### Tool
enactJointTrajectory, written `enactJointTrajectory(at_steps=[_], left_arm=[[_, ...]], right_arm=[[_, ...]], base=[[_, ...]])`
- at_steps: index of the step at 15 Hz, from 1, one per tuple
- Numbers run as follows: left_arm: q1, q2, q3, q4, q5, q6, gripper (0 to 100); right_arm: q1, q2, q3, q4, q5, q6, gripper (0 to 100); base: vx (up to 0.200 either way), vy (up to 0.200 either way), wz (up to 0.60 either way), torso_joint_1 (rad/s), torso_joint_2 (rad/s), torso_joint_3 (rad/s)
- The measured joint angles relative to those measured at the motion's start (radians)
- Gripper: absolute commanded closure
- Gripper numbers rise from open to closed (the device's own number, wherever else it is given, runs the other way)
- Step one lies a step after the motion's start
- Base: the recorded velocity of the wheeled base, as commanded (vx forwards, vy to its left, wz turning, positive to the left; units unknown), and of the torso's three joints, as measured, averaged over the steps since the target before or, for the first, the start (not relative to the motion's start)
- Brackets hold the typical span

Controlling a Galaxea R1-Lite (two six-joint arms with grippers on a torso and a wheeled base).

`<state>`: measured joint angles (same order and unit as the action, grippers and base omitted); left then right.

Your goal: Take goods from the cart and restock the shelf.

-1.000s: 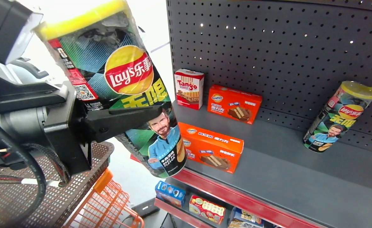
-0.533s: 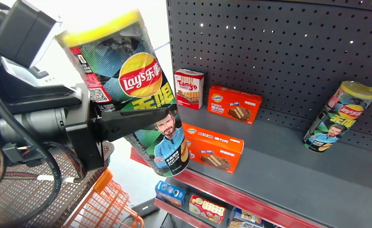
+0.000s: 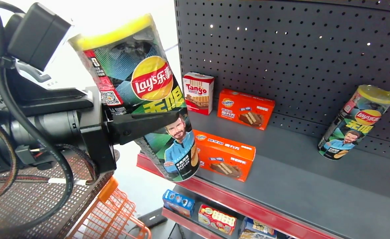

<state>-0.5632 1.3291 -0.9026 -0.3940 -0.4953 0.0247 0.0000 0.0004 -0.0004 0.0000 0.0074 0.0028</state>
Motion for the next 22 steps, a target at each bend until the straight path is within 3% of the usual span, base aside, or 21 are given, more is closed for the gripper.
enactJointTrajectory(at_steps=[9,22], left_arm=[[0.001,0.013,0.000,-0.014,0.000,0.000,100],[0.003,0.013,0.012,-0.014,0.000,-0.001,100]], right_arm=[[0.000,0.000,0.000,0.000,0.000,0.000,0],[0.000,0.000,0.000,0.000,0.000,0.001,0]], base=[[0.000,0.000,-0.60,0.002,0.00,0.003],[0.000,0.000,0.00,0.000,0.00,0.000]])
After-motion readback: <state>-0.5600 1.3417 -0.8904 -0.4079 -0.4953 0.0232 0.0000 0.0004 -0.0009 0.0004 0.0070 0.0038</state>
